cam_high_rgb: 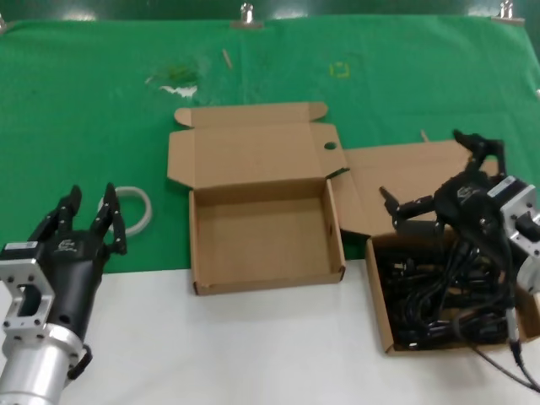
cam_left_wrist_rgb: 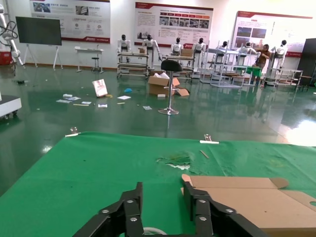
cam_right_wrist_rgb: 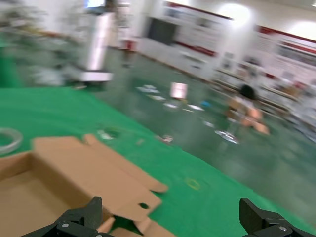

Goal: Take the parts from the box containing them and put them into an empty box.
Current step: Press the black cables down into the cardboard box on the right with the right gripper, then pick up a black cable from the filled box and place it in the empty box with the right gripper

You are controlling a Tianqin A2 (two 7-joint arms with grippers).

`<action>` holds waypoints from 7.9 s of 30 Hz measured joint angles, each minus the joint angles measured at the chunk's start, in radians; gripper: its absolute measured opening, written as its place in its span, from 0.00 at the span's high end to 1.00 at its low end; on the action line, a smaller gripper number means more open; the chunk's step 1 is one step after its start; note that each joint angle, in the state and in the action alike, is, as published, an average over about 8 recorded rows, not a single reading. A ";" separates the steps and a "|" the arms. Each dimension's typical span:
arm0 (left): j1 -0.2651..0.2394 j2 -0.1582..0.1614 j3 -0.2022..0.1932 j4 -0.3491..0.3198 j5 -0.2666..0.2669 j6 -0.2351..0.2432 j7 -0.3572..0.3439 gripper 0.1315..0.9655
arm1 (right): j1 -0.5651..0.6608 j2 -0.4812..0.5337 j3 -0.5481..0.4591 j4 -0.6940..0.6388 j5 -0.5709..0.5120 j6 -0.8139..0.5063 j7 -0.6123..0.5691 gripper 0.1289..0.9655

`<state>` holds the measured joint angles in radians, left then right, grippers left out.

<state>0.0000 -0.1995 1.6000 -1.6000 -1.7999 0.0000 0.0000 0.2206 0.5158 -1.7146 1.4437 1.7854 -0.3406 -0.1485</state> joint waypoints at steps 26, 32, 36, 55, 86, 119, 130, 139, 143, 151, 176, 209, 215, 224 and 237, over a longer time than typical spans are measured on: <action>0.000 0.004 -0.001 0.000 0.000 0.001 0.000 0.97 | 0.683 0.250 -0.407 -0.497 -0.344 -0.873 -0.512 0.00; 0.000 0.004 -0.001 0.000 0.000 0.001 0.000 0.97 | 0.781 0.224 -0.468 -0.571 -0.445 -0.898 -0.612 0.00; 0.000 0.004 -0.001 0.000 0.001 0.001 0.000 0.97 | 0.805 0.221 -0.493 -0.560 -0.483 -0.927 -0.623 0.00; 0.000 0.004 -0.001 0.000 0.001 0.001 0.000 0.97 | 0.791 0.131 -0.525 -0.650 -0.506 -0.934 -0.709 0.00; 0.000 0.004 -0.001 0.000 0.001 0.001 0.000 0.97 | 0.816 0.077 -0.547 -0.704 -0.536 -0.926 -0.752 0.10; 0.000 0.004 -0.001 0.000 0.001 0.001 0.000 0.97 | 0.781 0.110 -0.546 -0.613 -0.540 -0.940 -0.692 0.80; 0.000 0.004 -0.001 0.000 0.001 0.001 0.000 0.97 | 0.784 0.116 -0.546 -0.610 -0.544 -0.945 -0.681 0.89; 0.000 0.004 -0.001 0.000 0.001 0.001 0.000 0.97 | 0.799 0.128 -0.545 -0.561 -0.553 -0.970 -0.610 0.90; 0.000 0.004 -0.001 0.000 0.001 0.001 0.000 0.97 | 0.803 0.133 -0.537 -0.523 -0.547 -0.995 -0.528 0.90; 0.000 0.004 -0.001 0.000 0.001 0.001 0.000 0.97 | 0.832 0.108 -0.516 -0.499 -0.522 -1.028 -0.380 0.90; 0.000 0.004 -0.001 0.000 0.001 0.001 0.000 0.97 | 0.996 -0.205 -0.444 -0.954 -0.415 -0.848 -0.602 0.90; 0.000 0.005 -0.001 0.000 0.001 0.001 0.000 0.97 | 1.051 -0.479 -0.392 -1.426 -0.428 -0.644 -0.863 0.90; 0.000 0.005 -0.001 0.000 0.001 0.001 0.000 0.97 | 1.041 -0.488 -0.391 -1.429 -0.438 -0.606 -0.837 0.90; 0.000 0.005 -0.001 0.000 0.001 0.001 0.000 0.97 | 1.015 -0.498 -0.385 -1.432 -0.444 -0.537 -0.816 0.90; 0.000 0.005 -0.001 0.000 0.001 0.001 0.000 0.97 | 0.998 -0.511 -0.361 -1.433 -0.432 -0.494 -0.817 0.88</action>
<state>0.0000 -0.1950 1.5991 -1.5999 -1.7993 0.0010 0.0001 1.2188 0.0045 -2.0755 0.0104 1.3534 -0.8348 -0.9659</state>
